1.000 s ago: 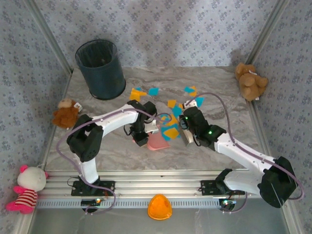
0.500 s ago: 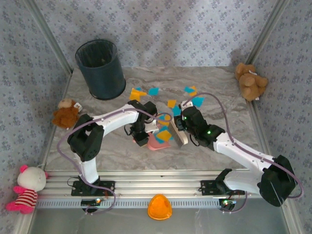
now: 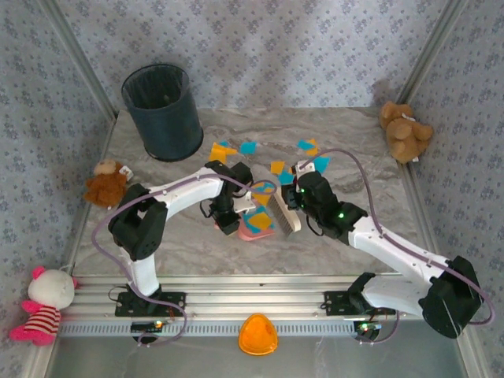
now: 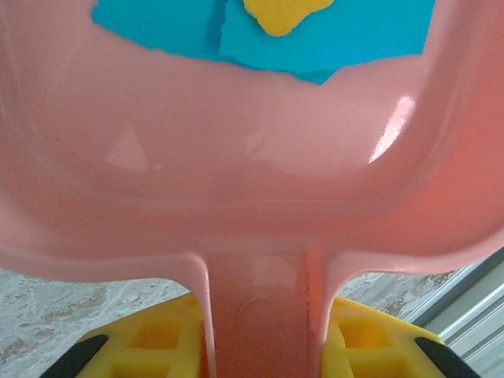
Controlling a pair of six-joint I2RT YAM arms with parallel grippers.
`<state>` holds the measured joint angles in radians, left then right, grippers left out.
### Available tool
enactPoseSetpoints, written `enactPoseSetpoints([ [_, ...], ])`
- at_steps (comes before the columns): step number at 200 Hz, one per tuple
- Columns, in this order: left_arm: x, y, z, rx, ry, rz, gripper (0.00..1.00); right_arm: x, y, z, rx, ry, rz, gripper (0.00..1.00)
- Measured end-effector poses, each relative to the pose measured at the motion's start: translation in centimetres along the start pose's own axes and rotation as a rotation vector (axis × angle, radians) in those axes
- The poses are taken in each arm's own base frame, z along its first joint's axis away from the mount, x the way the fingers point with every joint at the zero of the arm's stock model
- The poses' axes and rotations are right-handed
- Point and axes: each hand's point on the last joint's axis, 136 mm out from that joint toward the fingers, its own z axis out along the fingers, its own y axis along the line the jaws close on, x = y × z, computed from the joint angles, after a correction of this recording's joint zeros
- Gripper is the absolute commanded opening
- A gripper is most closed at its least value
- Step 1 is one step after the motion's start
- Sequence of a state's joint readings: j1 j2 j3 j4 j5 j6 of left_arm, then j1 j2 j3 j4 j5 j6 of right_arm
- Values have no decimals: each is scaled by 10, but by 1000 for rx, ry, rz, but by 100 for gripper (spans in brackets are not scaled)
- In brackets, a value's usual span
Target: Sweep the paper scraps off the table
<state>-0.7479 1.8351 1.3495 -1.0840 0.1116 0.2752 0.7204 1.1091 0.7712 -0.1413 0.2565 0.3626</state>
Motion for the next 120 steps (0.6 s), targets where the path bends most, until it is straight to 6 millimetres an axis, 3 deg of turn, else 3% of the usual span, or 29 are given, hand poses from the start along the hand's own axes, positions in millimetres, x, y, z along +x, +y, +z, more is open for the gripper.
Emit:
enactPoseSetpoints([
  [51, -2, 1, 0, -2, -7, -1, 0, 5, -10, 3, 104, 13, -21, 0],
  [86, -1, 1, 1, -2, -7, -2, 0, 17, -2, 9, 103, 52, -56, 0],
  [120, -1, 1, 1, -2, -6, -2, 0, 15, 10, 14, 55, 55, -54, 0],
])
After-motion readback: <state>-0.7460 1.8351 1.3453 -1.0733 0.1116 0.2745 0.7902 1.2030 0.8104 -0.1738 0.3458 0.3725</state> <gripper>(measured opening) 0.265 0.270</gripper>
